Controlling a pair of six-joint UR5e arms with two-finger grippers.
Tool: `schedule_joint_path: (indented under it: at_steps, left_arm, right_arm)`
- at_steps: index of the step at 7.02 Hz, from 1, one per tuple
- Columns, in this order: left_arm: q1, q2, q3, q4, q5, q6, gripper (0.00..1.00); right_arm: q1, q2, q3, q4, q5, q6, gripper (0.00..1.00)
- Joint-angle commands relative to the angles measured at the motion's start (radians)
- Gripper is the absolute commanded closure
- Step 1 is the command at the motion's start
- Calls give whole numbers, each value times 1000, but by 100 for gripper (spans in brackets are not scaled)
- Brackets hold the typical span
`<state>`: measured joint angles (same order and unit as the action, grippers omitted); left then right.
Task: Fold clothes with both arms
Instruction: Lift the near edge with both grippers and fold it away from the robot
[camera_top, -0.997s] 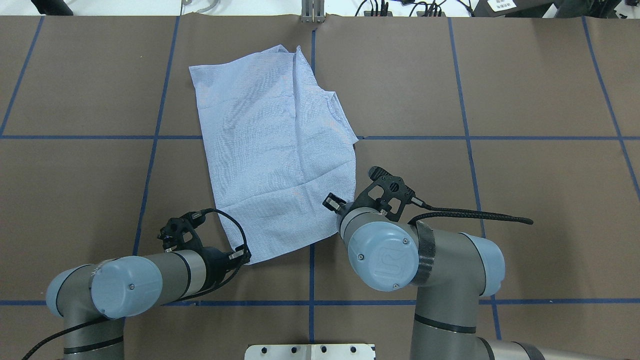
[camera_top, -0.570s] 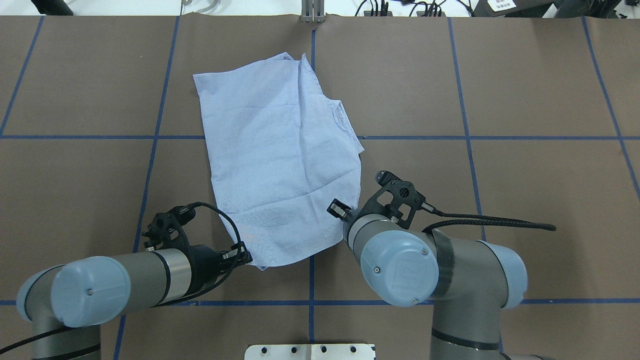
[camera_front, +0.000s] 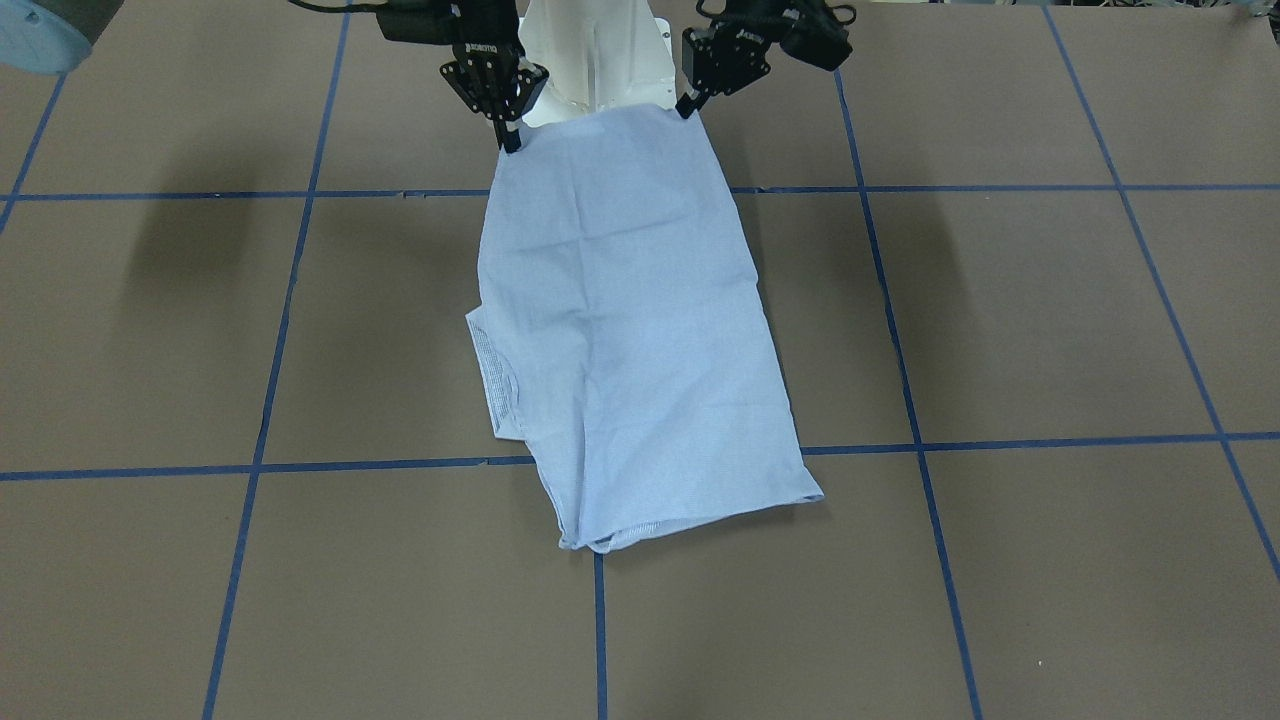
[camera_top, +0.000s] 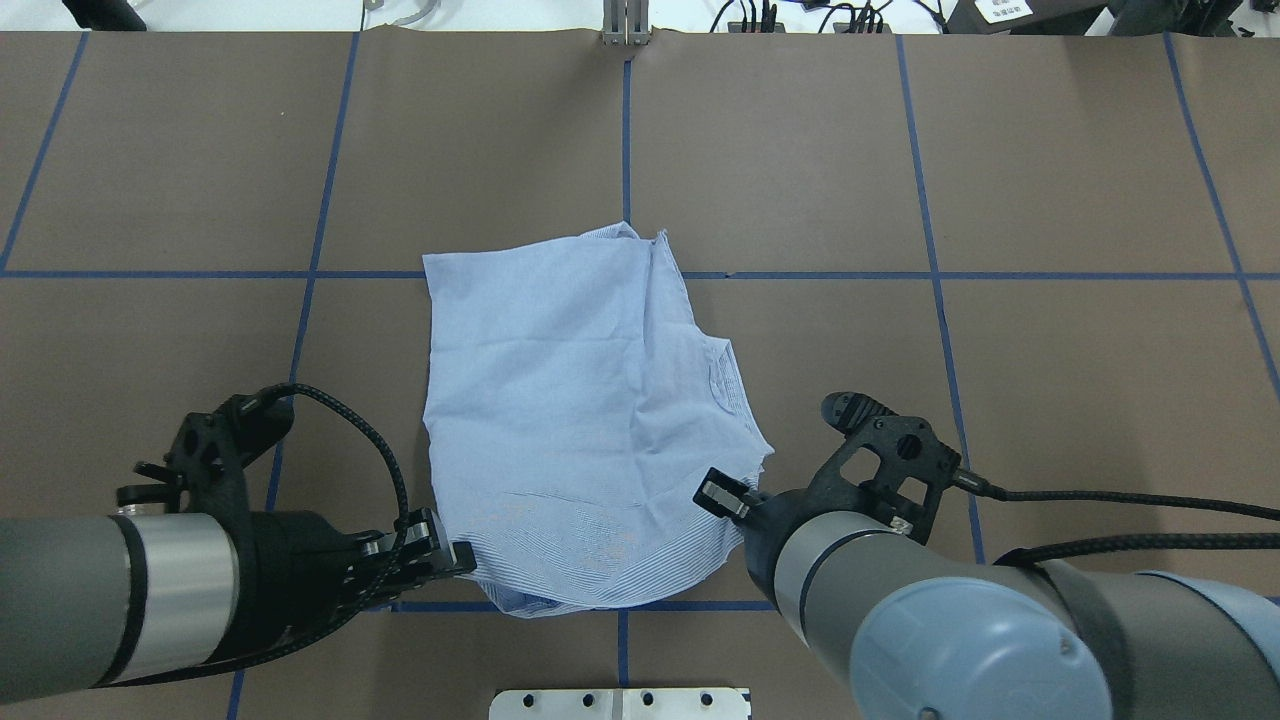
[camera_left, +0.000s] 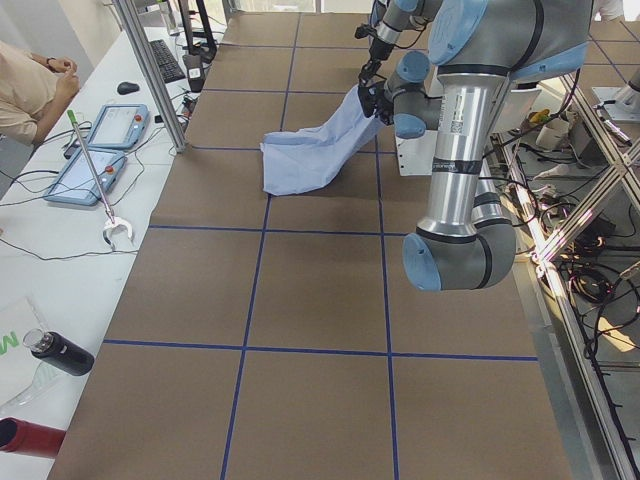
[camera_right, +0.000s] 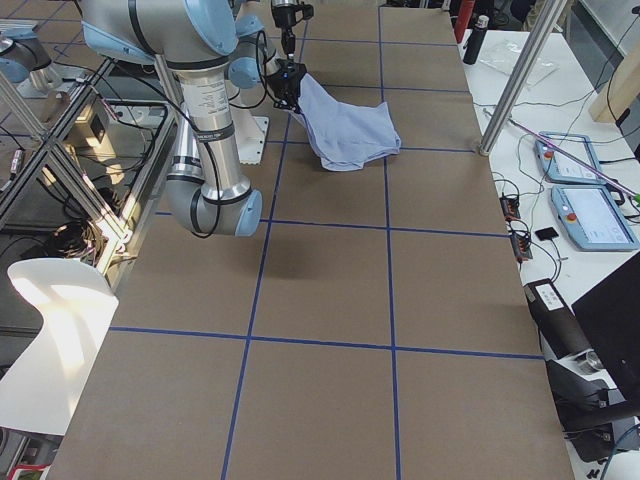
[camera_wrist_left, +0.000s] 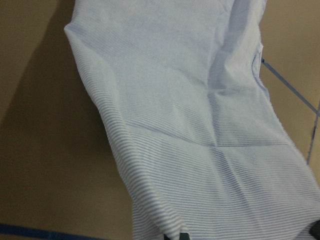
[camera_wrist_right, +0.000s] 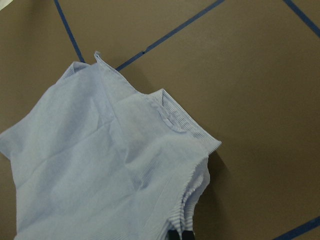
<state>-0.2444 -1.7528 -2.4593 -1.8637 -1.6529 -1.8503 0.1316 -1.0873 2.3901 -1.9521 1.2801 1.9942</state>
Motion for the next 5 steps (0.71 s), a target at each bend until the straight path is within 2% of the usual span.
schedule_joint_path:
  at_steps: [1, 3, 5]
  left_arm:
    - [-70, -71, 45, 130, -48, 82, 100]
    - [-203, -190, 280, 129, -45, 231, 100]
    - [-303, -206, 388, 126, -42, 343, 100]
  right_arm:
    - [45, 21, -41, -39, 5, -18, 100]
    - [145, 120, -199, 4, 4, -103, 100]
    - [250, 170, -448, 253, 5, -184, 100]
